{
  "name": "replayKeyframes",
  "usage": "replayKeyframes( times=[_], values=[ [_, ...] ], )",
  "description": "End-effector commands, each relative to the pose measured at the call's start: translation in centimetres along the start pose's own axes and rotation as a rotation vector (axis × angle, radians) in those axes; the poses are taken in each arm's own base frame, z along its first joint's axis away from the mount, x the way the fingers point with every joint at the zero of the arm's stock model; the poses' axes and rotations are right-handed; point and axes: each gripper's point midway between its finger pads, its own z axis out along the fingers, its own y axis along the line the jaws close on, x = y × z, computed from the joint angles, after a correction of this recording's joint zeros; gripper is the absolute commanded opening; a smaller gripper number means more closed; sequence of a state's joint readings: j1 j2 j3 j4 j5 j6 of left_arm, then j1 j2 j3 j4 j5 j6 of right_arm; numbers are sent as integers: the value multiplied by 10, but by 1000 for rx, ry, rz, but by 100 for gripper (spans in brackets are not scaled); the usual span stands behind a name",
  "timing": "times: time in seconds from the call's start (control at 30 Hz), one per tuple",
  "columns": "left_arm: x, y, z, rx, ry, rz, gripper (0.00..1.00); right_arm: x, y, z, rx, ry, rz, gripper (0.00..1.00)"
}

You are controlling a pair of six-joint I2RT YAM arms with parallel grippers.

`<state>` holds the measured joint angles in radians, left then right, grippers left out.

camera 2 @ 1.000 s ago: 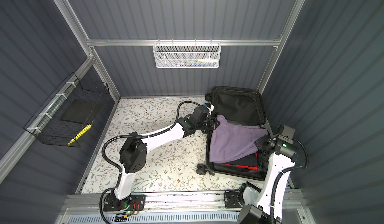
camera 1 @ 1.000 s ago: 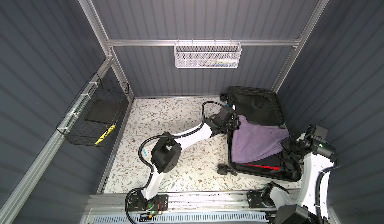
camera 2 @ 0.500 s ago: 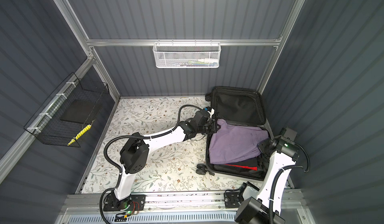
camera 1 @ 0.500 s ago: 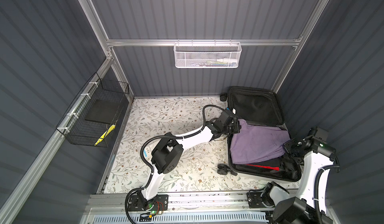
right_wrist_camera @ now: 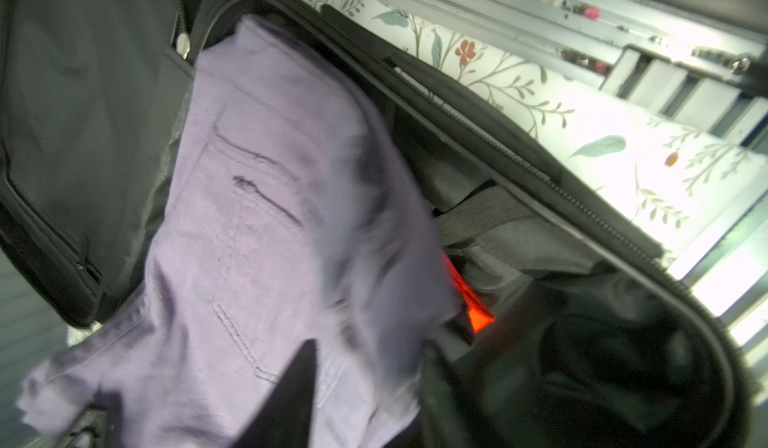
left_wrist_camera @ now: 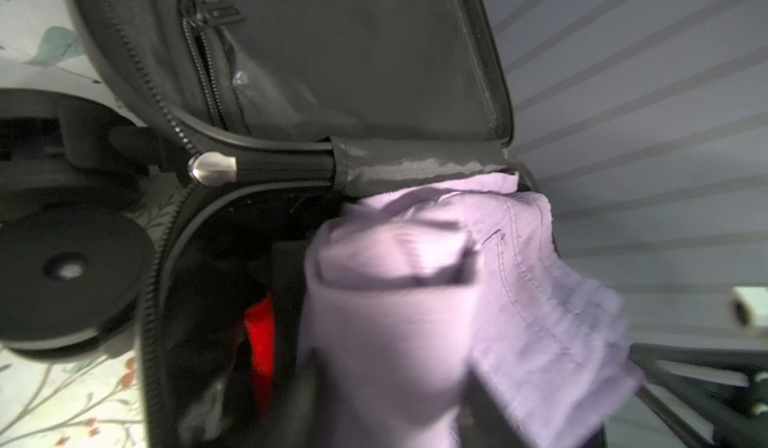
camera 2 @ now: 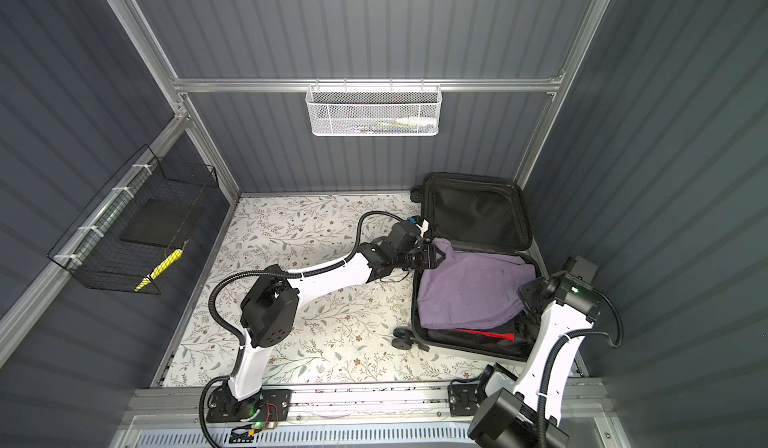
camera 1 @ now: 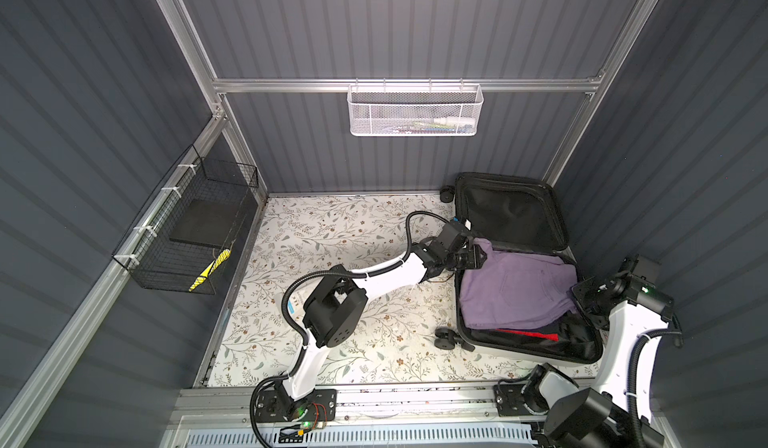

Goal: Pack the luggage
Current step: 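Lower the purple jeans onto the black T-shirt in the suitcase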

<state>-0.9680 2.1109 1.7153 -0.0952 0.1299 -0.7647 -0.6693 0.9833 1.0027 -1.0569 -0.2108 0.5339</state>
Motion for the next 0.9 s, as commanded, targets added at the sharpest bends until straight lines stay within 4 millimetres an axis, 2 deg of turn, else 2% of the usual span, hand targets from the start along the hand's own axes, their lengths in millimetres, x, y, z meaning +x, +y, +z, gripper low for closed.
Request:
replayKeyframes(
  times=[0.0,0.07,0.1,0.23,0.3,0.4,0.5,0.67,0.73,0.87],
  values=[
    [-10,-17,-14,-2,-6,66,85,-14,15,-21,-49,-63,-6,60],
    [-18,-24,-25,-2,-21,92,97,-21,23,-31,-75,-91,-5,66],
    [-22,-28,-30,-2,-27,106,100,-23,27,-36,-91,-101,-7,67],
    [-36,-45,-49,12,-48,158,100,-26,49,-47,-191,-96,-11,69],
    [-44,-55,-56,24,-64,184,100,-19,66,-46,-284,-51,-18,70],
    [-53,-66,-59,38,-63,224,100,-14,76,-40,-340,-19,-22,72],
    [-57,-69,-51,55,-49,242,100,-9,78,-31,-362,9,-15,73],
    [-53,-64,-30,75,-15,238,100,-1,69,-8,-352,37,11,74],
    [-46,-59,-19,80,9,226,100,3,63,3,-340,51,22,74],
    [-29,-37,5,45,53,185,100,11,48,26,-294,71,48,74]
  ],
)
